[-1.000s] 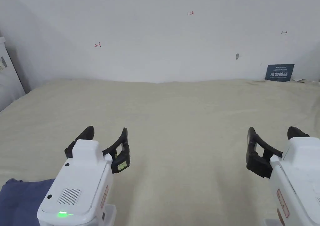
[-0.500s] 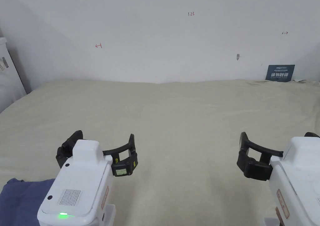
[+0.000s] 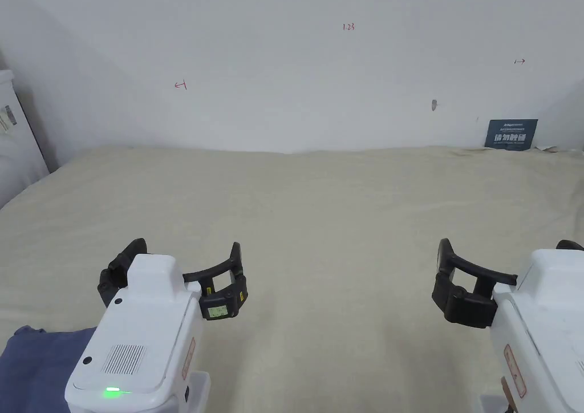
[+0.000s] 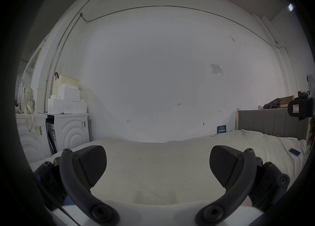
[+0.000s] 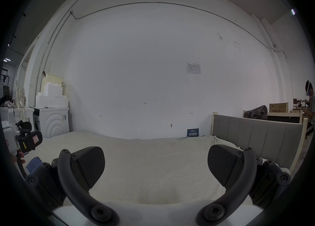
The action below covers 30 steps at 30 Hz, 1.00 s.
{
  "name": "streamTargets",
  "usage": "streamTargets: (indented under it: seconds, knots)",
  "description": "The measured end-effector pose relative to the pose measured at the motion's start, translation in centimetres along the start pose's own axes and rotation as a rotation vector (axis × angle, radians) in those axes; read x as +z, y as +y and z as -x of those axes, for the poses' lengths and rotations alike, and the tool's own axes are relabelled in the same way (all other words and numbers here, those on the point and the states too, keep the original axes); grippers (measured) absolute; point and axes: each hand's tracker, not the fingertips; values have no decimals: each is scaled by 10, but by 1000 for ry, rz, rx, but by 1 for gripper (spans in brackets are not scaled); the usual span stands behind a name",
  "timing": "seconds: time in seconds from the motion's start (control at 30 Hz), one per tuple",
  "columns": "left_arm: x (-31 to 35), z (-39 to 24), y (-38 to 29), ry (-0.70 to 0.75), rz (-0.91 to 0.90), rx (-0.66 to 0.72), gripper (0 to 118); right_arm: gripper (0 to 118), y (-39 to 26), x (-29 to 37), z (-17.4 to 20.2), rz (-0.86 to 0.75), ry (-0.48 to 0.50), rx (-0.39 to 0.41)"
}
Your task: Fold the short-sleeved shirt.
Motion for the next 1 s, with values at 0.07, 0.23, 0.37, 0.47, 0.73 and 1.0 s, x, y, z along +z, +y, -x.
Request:
streamTargets:
  seconds: [0.07, 0.23, 0.37, 0.47, 0.73, 1.0]
  knots:
    - [0, 0, 0, -1, 0, 0, 118, 118, 0, 0, 0, -1, 1, -1]
    - [0, 0, 1, 0, -7, 0, 118, 118, 0, 0, 0, -7, 0, -7]
    - [1, 0, 2, 3, -13, -6, 118, 118, 0, 1, 0, -10, -5, -10]
    - [1, 0, 2, 6, -14, -5, 118, 118, 1, 2, 0, -13, -4, -9]
    - [2, 1, 2, 8, -13, 4, 118, 118, 2, 4, -1, -15, -6, 2]
    - [2, 2, 2, 8, -16, 8, 118, 118, 2, 4, -1, -15, -6, 0]
